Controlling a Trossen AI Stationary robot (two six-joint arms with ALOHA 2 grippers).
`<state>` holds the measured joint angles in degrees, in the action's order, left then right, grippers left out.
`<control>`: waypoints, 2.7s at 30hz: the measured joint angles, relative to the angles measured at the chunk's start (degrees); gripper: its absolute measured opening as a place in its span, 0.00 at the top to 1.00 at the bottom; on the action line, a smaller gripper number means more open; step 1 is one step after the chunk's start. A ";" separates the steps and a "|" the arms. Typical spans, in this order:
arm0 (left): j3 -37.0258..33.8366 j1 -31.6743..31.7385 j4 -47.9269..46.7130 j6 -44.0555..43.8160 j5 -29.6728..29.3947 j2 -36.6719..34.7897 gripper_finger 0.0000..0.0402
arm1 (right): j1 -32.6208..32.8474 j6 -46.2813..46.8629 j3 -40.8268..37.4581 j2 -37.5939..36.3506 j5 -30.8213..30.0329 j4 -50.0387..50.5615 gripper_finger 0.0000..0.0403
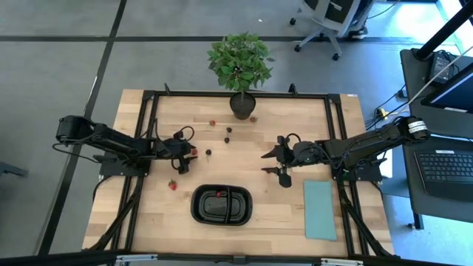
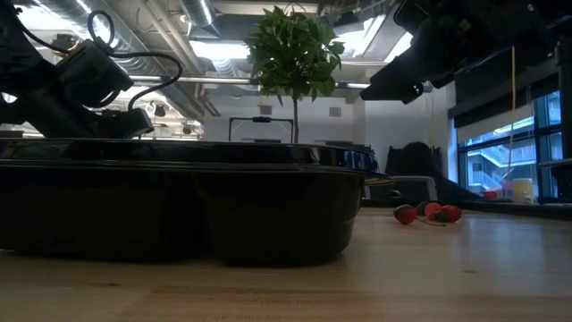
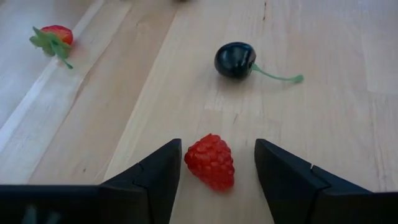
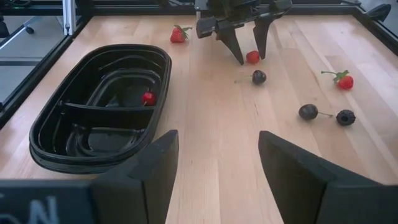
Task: Pick and placing Produce into tupperware
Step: Put the left red raspberry into the black container with the other red fruit
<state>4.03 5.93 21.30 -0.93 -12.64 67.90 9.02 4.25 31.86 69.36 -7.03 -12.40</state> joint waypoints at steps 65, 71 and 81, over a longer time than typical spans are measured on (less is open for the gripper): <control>-0.27 0.11 5.95 0.02 3.16 -1.51 0.75 | 0.00 -0.02 0.00 0.00 0.01 -0.02 0.45; 3.01 -0.02 6.91 -0.42 13.63 -2.27 0.74 | 0.02 -0.02 0.00 0.00 0.01 -0.05 0.45; 12.27 -6.39 6.25 2.53 26.75 -2.29 0.74 | 0.01 1.54 0.00 0.00 0.03 -0.20 0.45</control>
<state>16.30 -0.46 27.55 1.60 14.10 65.60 9.03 5.78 31.86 69.36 -7.01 -12.60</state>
